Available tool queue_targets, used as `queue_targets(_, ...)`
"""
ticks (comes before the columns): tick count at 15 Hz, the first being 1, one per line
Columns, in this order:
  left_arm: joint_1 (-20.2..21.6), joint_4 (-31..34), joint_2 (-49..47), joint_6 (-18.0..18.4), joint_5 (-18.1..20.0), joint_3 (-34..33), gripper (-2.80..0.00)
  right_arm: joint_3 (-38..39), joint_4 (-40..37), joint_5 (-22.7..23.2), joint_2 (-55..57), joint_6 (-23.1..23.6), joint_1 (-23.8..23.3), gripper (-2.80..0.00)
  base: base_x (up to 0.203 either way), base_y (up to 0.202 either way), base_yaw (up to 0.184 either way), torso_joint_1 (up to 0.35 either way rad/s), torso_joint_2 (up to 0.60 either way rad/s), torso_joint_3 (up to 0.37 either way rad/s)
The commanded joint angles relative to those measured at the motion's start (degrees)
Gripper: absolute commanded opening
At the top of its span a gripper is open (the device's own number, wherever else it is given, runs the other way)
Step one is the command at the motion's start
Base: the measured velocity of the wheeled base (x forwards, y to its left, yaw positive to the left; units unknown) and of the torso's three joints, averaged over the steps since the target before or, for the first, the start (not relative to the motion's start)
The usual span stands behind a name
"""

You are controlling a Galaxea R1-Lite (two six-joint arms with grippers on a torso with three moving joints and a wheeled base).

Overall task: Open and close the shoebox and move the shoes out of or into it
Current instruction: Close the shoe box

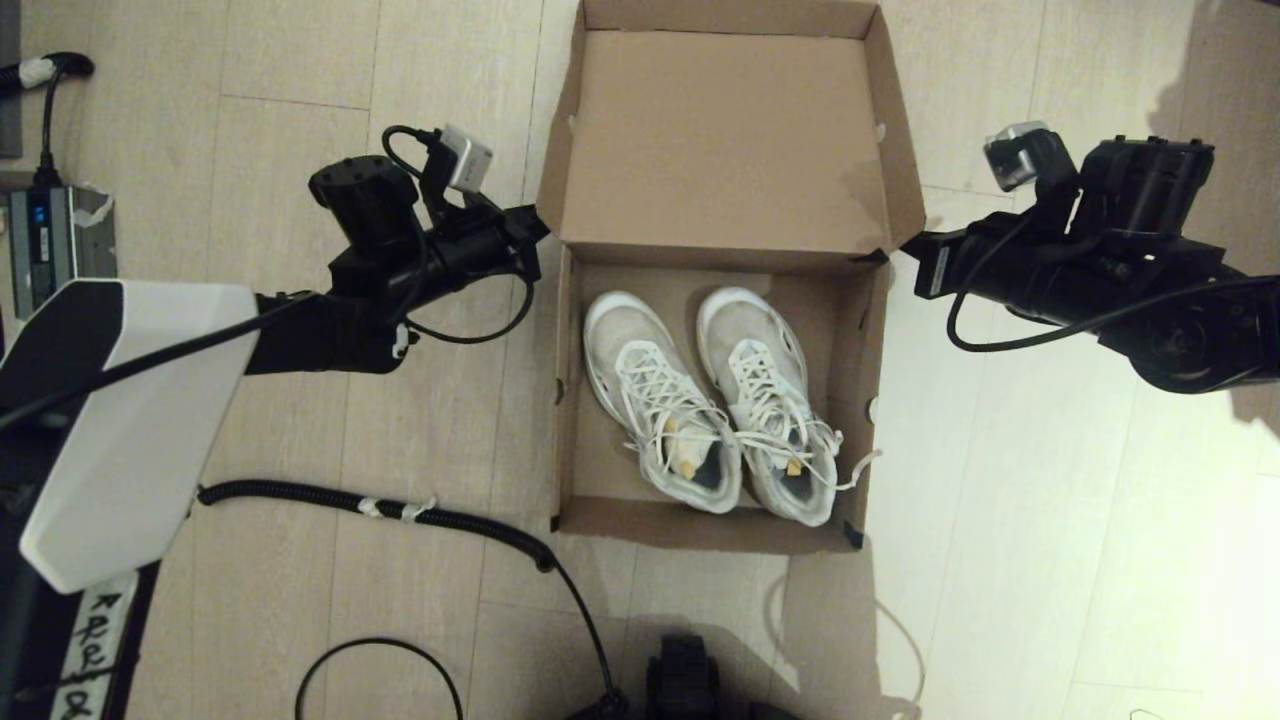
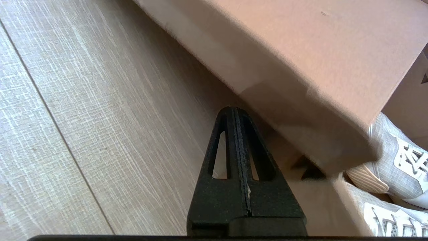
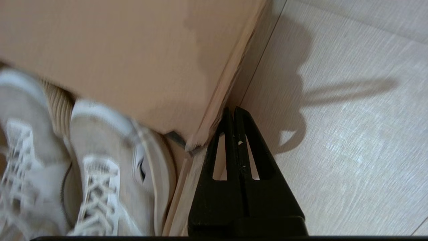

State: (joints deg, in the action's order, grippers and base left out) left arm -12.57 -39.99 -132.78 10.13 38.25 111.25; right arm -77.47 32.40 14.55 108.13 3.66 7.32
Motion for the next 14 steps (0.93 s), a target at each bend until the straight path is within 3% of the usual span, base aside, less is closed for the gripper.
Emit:
queue_targets(1,-0.09,-0.80,0.15,0.15,0.15,0.02,-2.80,0.56,0.47,-0.56,0.16,-0.05,0.50,-2.80,0.000,0.000,0.000,0.000,0.00,0.000)
queue_targets(7,0.35,-1.41,-1.25,2.61,-0.03,-0.07,-2.80,1.25,1.97,-0.84,1.61,-1.05,0.50,-2.80,0.000,0.000,0.000,0.000,0.00,0.000)
queue_targets(11,-0.07,-2.97,-1.25,2.76,-1.16,-0.16,-2.80,4.53,13.71,-2.29,3.07,-1.89,0.80,-2.80,0.000,0.000,0.000,0.000,0.00,0.000)
queue_targets(14,-0.09,-3.17,-1.08,3.05,-2.53,-0.16,-2.80,6.28,14.89,-4.30,2.70,-5.39,1.19,-2.80,0.000,0.000,0.000,0.000,0.00,0.000)
